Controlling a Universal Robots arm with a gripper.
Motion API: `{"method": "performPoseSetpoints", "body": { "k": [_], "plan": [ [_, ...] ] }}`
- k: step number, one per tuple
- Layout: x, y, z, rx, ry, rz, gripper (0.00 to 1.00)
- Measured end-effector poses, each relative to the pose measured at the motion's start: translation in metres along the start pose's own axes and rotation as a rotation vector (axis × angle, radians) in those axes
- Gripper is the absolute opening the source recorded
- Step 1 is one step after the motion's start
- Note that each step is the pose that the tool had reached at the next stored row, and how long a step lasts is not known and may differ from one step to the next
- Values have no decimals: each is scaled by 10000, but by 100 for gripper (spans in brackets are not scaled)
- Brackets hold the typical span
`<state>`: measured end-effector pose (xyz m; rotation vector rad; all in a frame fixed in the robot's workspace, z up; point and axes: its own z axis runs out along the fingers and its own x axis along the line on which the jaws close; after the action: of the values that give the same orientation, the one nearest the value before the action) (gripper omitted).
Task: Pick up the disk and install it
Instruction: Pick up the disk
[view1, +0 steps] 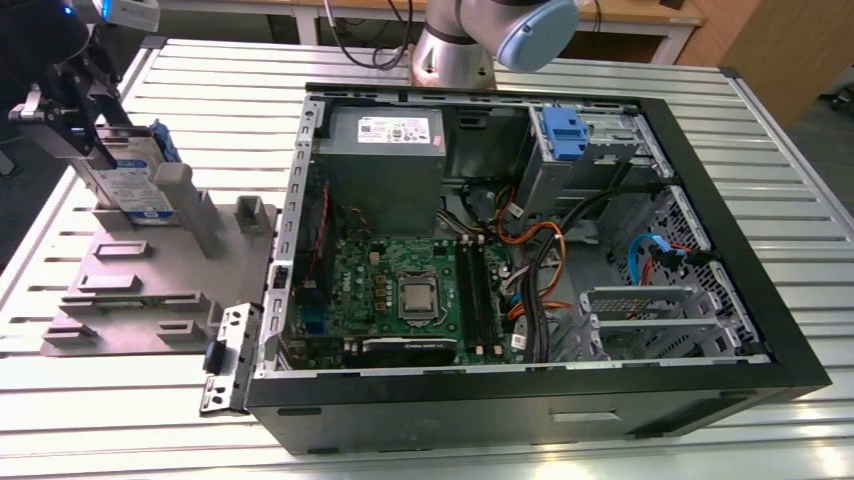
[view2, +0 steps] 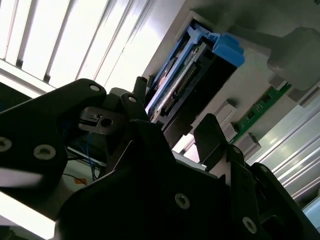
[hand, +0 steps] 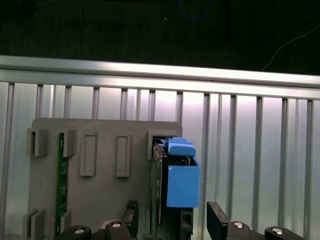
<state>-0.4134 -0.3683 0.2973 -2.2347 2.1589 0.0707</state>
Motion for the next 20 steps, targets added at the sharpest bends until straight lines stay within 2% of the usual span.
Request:
{"method": "performPoseSetpoints", "body": {
  "k": [6, 7, 8, 10, 11, 20],
  "plan": [
    [-3, 0, 0, 0, 0, 1, 65],
    [-4, 0, 0, 0, 0, 1, 63],
    [-4, 0, 0, 0, 0, 1, 57],
    [-5, 0, 0, 0, 0, 1, 57],
    [-5, 0, 0, 0, 0, 1, 51],
    [-7, 0, -20, -21, -2, 2, 51]
  ]
}}
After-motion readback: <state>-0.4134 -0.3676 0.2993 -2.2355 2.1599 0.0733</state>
